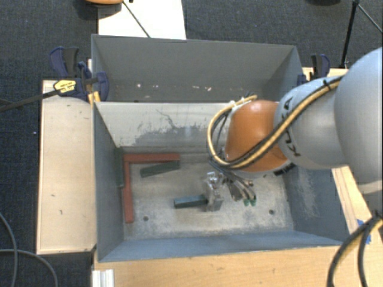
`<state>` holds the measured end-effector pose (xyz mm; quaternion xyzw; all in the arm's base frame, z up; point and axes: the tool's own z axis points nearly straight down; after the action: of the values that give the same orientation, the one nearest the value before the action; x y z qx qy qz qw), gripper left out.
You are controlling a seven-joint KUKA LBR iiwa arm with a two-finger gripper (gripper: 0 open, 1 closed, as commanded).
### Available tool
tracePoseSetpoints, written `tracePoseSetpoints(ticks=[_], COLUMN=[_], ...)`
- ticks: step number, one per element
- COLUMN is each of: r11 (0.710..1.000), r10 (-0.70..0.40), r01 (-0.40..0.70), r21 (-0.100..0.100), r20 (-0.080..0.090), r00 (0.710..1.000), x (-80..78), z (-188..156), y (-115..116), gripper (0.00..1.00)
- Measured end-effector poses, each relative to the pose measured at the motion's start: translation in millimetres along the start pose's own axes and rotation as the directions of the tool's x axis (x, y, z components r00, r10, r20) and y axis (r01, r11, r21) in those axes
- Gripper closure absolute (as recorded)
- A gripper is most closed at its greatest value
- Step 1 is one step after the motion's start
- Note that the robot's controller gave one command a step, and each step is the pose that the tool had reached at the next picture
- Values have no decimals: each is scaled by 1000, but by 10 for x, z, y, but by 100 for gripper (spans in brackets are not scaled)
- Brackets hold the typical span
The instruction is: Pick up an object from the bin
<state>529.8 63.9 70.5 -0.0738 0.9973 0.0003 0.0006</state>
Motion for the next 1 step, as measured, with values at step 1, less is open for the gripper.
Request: tracePoseSetpoints(ticks=[1], r11=[1000], r10=[-23], r01=[23], r21=[0], r20=[-4], r00=[1000], x=[-87], z=[-443], y=[-77], gripper=[100])
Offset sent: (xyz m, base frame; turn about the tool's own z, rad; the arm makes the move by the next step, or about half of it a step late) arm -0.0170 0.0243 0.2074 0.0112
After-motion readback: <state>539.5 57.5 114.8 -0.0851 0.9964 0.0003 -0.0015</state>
